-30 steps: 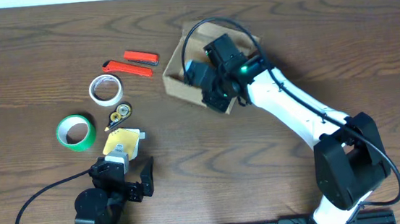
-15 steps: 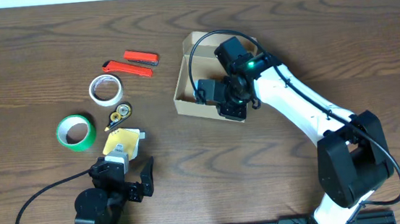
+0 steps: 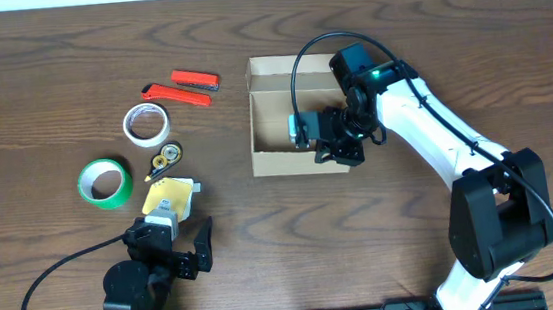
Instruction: Pack container
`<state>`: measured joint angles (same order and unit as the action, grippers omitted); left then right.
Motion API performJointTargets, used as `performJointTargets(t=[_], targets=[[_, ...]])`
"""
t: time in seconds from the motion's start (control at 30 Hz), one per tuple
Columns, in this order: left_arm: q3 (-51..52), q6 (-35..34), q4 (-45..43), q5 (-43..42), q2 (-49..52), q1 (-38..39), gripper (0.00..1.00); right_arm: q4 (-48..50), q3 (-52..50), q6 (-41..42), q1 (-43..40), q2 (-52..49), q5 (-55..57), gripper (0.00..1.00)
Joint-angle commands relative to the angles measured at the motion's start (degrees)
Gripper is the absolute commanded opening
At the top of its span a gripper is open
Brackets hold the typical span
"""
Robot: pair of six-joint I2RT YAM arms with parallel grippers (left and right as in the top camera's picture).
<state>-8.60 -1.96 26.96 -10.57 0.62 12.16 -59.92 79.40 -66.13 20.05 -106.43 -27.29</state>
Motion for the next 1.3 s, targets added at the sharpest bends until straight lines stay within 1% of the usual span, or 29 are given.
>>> performJointTargets(t=[0.0,0.03,0.07,0.23,0.33,0.4,0.5,0.6,0.7,0.83,1.03,1.27], targets=[[0.94,-0.83,0.0,-0.61,-0.37,-0.09,0.95,0.13,0.63,-3.28,-0.24,1.2,-2.93,0.13],[0.94,-0.83,0.0,-0.61,-0.37,-0.09,0.95,0.2,0.63,-2.45,-0.24,1.2,-2.97,0.52],[0.94,-0.83,0.02,-0.61,-0.37,-0.09,0.95,0.37,0.63,-1.57,-0.24,1.2,-2.95,0.99],[0.94,-0.83,0.0,-0.61,-0.37,-0.09,0.95,0.52,0.72,0.07,-0.04,1.49,-3.23,0.99],[0.94,-0.83,0.0,-0.61,-0.37,-0.09,0.95,0.28,0.98,3.43,-0.04,3.06,-4.85,0.99],[0.94,-0.83,0.0,-0.61,-0.37,-0.09,0.95,0.31,1.25,7.06,-0.04,5.03,-7.1,0.99],[0.94,-0.83,0.0,-0.61,-0.37,-0.09,0.95,0.59,1.51,17.77,-0.04,8.76,-9.68,0.99],[0.94,-0.83,0.0,-0.61,-0.37,-0.09,0.95,1.11,1.51,33.64,-0.17,13.14,-8.44,0.99],[0.94,-0.83,0.02,-0.61,-0.37,-0.09,0.95,-1.03,1.51,48.04,-0.26,17.7,-5.53,0.99],[0.94,-0.83,0.0,-0.61,-0.37,-0.09,0.95,-5.55,1.51,59.56,-0.24,25.73,0.02,0.99],[0.94,-0.83,0.02,-0.61,-0.37,-0.09,0.95,-13.38,0.55,66.47,1.33,42.58,11.45,0.99],[0.94,-0.83,0.0,-0.61,-0.37,-0.09,0.95,-22.38,-0.92,67.65,1.9,58.75,12.55,0.99]])
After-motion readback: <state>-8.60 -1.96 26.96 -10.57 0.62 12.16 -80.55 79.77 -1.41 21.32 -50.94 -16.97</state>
